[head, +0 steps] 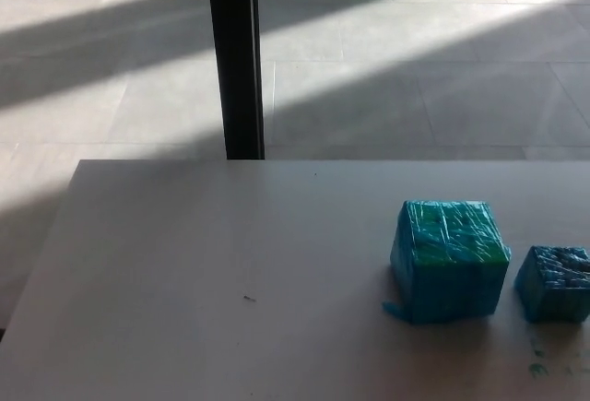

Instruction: The robot uses its right hand to pick up the small cube kept on the middle on the desk and place it on the bigger cube kept next to it

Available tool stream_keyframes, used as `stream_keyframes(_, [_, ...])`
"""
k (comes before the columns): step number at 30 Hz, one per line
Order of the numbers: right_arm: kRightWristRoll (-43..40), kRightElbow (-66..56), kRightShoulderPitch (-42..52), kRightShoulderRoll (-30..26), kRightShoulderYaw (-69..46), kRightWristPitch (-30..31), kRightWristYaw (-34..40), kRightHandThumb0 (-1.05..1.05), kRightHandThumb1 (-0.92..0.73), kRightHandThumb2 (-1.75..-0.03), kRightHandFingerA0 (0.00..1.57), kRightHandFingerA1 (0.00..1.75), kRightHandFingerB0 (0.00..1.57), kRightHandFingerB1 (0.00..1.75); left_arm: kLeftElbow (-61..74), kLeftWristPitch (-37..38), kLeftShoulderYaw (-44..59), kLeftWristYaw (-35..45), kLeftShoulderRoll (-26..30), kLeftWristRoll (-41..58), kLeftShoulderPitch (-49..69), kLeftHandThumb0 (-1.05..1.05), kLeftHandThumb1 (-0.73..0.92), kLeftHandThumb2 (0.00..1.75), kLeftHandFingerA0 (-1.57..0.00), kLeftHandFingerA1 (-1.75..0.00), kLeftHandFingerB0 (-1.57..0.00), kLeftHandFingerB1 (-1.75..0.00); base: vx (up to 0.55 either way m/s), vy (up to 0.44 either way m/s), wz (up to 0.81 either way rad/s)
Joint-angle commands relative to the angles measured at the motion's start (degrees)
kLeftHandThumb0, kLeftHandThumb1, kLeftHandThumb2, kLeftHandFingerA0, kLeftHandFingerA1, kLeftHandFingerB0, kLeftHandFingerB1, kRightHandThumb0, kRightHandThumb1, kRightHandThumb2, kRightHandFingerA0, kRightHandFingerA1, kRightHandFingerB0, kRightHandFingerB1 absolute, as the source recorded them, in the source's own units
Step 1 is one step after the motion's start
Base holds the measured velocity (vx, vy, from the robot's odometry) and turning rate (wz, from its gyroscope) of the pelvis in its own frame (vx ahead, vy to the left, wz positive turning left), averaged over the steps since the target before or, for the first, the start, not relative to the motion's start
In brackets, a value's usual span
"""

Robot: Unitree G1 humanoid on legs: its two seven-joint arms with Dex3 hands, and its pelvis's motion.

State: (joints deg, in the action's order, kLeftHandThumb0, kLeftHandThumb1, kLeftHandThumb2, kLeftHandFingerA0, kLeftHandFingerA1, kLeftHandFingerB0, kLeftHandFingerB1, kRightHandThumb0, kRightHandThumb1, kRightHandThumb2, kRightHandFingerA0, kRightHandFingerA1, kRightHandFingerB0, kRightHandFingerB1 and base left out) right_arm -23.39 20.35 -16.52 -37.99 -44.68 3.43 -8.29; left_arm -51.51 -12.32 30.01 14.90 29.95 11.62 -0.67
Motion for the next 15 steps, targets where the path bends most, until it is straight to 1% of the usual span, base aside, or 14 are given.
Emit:
stream_keyframes(1, [1.39, -10.53, 0.24, 0.41, 8.77, 2.52, -3.25, -0.31, -0.6, -1.08, 0.05, 0.52, 0.0, 0.49, 0.36, -1.74, 0.12, 0.59, 1.82, 1.21, 0.37, -0.88, 0.88, 0.67, -0.39, -0.55, -0.36, -0.38, 0.0, 0.0, 0.0])
stream_keyframes(3, [2.41, -12.56, 1.05, -0.15, 11.97, 2.32, -5.11, -0.31, -0.61, -1.09, 0.05, 0.53, 0.0, 0.49, 0.44, -1.53, -0.02, 0.74, 1.85, 1.17, 0.4, -0.89, 0.88, 0.67, -0.39, -0.55, -0.36, -0.38, 0.0, 0.0, 0.0])
stream_keyframes(4, [2.55, -13.65, 0.96, 0.13, 13.91, 3.54, -4.9, -0.32, -0.56, -1.06, 0.05, 0.52, 0.0, 0.48, 0.25, -1.83, 0.13, 0.34, 1.91, 1.27, 0.23, -0.89, 0.86, 0.66, -0.41, -0.56, -0.38, -0.39, 0.0, 0.0, 0.0])
stream_keyframes(5, [3.83, -13.97, 1.17, -0.24, 16.28, 3.42, -5.62, -0.32, -0.57, -1.06, 0.04, 0.51, 0.0, 0.48, 0.88, -2.31, 0.21, 0.23, 1.87, 1.44, 0.42, -0.95, 0.73, 0.83, -0.37, -0.57, -0.32, -0.43, 0.0, 0.0, 0.0])
stream_keyframes(6, [5.46, -13.98, 1.51, -0.77, 18.49, 2.77, -6.17, -0.32, -0.57, -1.06, 0.04, 0.51, 0.0, 0.48, 1.42, -2.42, 0.0, 0.71, 1.96, 1.45, 0.73, -0.95, 0.73, 0.83, -0.37, -0.57, -0.32, -0.43, 0.0, 0.0, 0.0])
stream_keyframes(7, [6.13, -13.26, 1.38, -0.92, 19.78, 2.28, -6.5, -0.33, -0.53, -1.04, 0.04, 0.51, 0.0, 0.48, 1.55, -2.45, 0.14, 0.75, 1.91, 1.64, 0.81, -0.89, 0.87, 0.66, -0.38, -0.54, -0.35, -0.39, 0.0, 0.0, 0.0])
stream_keyframes(8, [6.45, -11.77, 1.11, -1.06, 21.25, 1.16, -8.06, -0.32, -0.54, -1.04, 0.05, 0.52, 0.0, 0.49, 2.01, -2.65, 0.16, 0.74, 1.87, 1.73, 1.04, -0.95, 0.73, 0.82, -0.37, -0.57, -0.32, -0.43, 0.0, 0.0, 0.0])
stream_keyframes(9, [7.64, -11.09, 1.16, -1.99, 23.09, 1.36, -8.95, -0.34, -0.48, -1.01, 0.03, 0.51, 0.0, 0.48, 1.82, -2.64, -0.03, 0.65, 1.92, 1.58, 0.94, -0.94, 0.72, 0.82, -0.36, -0.56, -0.32, -0.43, 0.0, 0.0, 0.0])
stream_keyframes(10, [9.88, -10.31, 0.94, -3.06, 25.48, 1.95, -8.9, -0.35, -0.44, -1.0, 0.03, 0.51, 0.0, 0.48, 1.23, -2.23, -0.28, 0.44, 1.98, 1.28, 0.72, -0.89, 0.88, 0.66, -0.4, -0.53, -0.36, -0.38, 0.0, 0.0, 0.0])
stream_keyframes(11, [9.87, -10.27, 1.24, -3.35, 25.68, 1.87, -8.77, -0.35, -0.44, -1.0, 0.03, 0.51, 0.0, 0.48, 1.21, -2.23, -0.44, 0.43, 2.02, 1.23, 0.64, -0.89, 0.88, 0.66, -0.4, -0.53, -0.36, -0.38, 0.0, 0.0, 0.0])
stream_keyframes(12, [10.04, -9.95, 1.11, -3.47, 26.2, 2.13, -8.76, -0.64, -0.63, -0.6, 0.19, 0.38, 0.18, 0.27, 0.8, -2.02, -0.49, 0.37, 2.06, 1.18, 0.42, -0.89, 0.88, 0.66, -0.4, -0.53, -0.37, -0.38, 0.0, 0.0, 0.0])
stream_keyframes(15, [12.42, -6.62, -0.9, -3.83, 30.58, 2.86, -9.7, -0.61, -0.63, -0.59, 0.23, 0.39, 0.21, 0.28, 1.04, -2.37, -0.36, 0.13, 2.05, 1.56, 0.33, -0.89, 0.87, 0.66, -0.39, -0.54, -0.36, -0.39, 0.0, 0.0, 0.0])
